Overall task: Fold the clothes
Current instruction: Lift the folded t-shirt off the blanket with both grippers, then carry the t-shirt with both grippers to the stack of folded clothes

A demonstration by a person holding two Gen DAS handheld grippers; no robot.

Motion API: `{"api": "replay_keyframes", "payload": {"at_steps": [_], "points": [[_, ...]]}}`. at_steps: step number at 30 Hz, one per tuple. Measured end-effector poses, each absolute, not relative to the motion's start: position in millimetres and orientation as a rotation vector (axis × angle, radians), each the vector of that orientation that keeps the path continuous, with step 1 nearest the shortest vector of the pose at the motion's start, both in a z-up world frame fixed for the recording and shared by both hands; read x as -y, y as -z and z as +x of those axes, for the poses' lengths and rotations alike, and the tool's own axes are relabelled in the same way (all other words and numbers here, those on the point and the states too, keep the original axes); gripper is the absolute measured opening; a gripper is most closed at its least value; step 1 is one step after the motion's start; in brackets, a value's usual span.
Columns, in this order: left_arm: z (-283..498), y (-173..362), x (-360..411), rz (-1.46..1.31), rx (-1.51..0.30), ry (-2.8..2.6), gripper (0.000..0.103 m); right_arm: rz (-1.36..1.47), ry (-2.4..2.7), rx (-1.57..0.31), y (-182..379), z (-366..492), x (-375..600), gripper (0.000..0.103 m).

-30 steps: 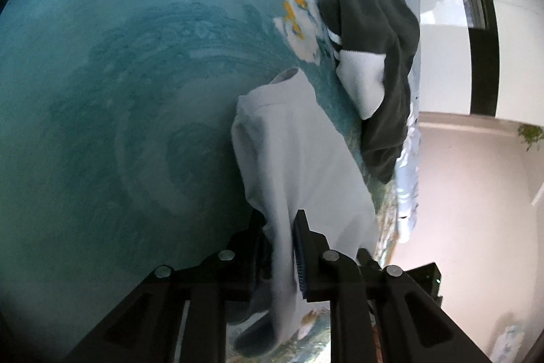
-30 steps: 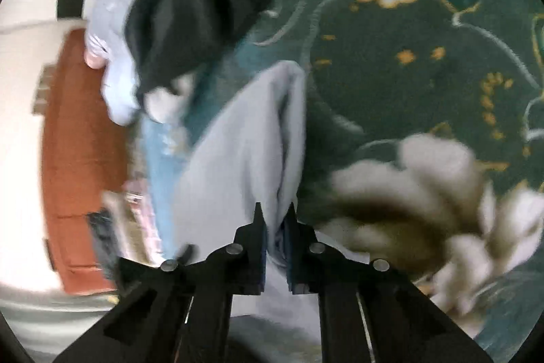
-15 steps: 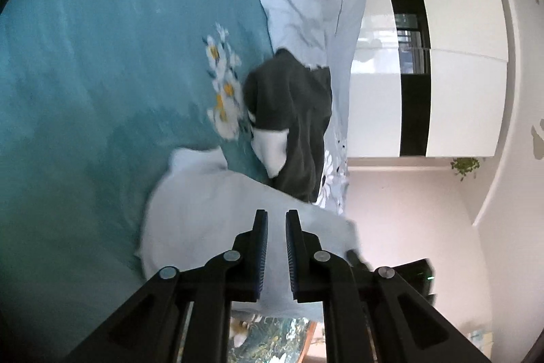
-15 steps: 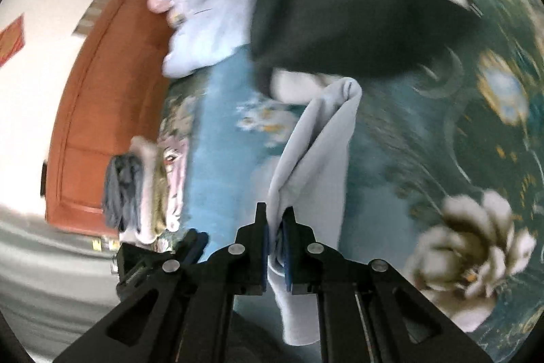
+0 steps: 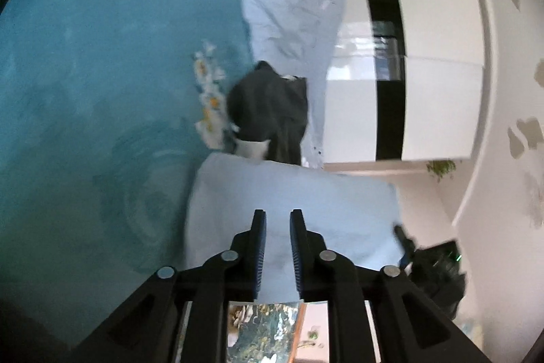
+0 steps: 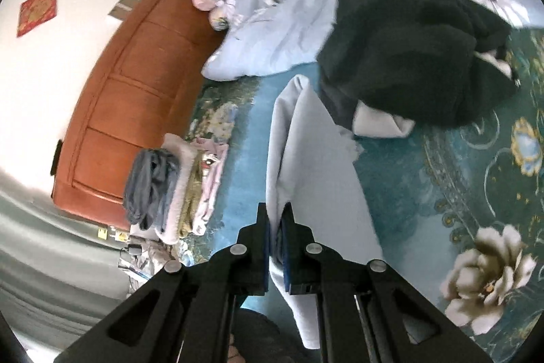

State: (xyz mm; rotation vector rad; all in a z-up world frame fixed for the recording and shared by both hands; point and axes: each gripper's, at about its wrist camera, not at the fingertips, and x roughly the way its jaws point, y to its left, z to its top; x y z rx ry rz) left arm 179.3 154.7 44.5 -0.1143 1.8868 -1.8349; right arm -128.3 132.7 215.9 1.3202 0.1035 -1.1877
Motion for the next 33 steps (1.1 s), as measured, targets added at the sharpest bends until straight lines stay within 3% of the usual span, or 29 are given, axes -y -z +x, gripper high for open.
{"api": "replay_keyframes", "payload": {"at_steps": [2, 9, 14, 17, 21, 24, 26, 29, 33], "points": [[177, -45, -153, -0.129, -1.907, 1.837, 0.05, 1.285, 1.174, -0.104, -235, -123, -128, 0.006], [178, -18, -150, -0.476, -2.192, 1.733, 0.077, 1.135, 1.094, -0.094, -317, -94, -112, 0.006], [166, -17, -143, -0.936, -2.391, 1.751, 0.103, 1.04, 0.984, 0.015, -376, -81, -117, 0.006], [153, -29, -135, -1.182, -2.408, 1.801, 0.103, 1.015, 0.951, 0.054, -390, -82, -125, 0.006], [143, -51, -132, -1.198, -2.343, 1.9, 0.101, 1.047, 0.962, 0.047, -380, -88, -130, 0.006], [149, -61, -133, -1.09, -2.26, 1.93, 0.076, 1.079, 0.996, 0.026, -364, -98, -130, 0.005], [155, -62, -131, -1.02, -2.22, 1.925, 0.048, 1.101, 1.019, 0.023, -353, -107, -128, 0.006], [170, -63, -128, -0.954, -2.172, 1.899, 0.035, 1.138, 1.037, 0.033, -338, -120, -124, 0.006], [191, -64, -123, -0.867, -2.107, 1.867, 0.027, 1.167, 1.02, 0.014, -326, -118, -110, 0.006]]}}
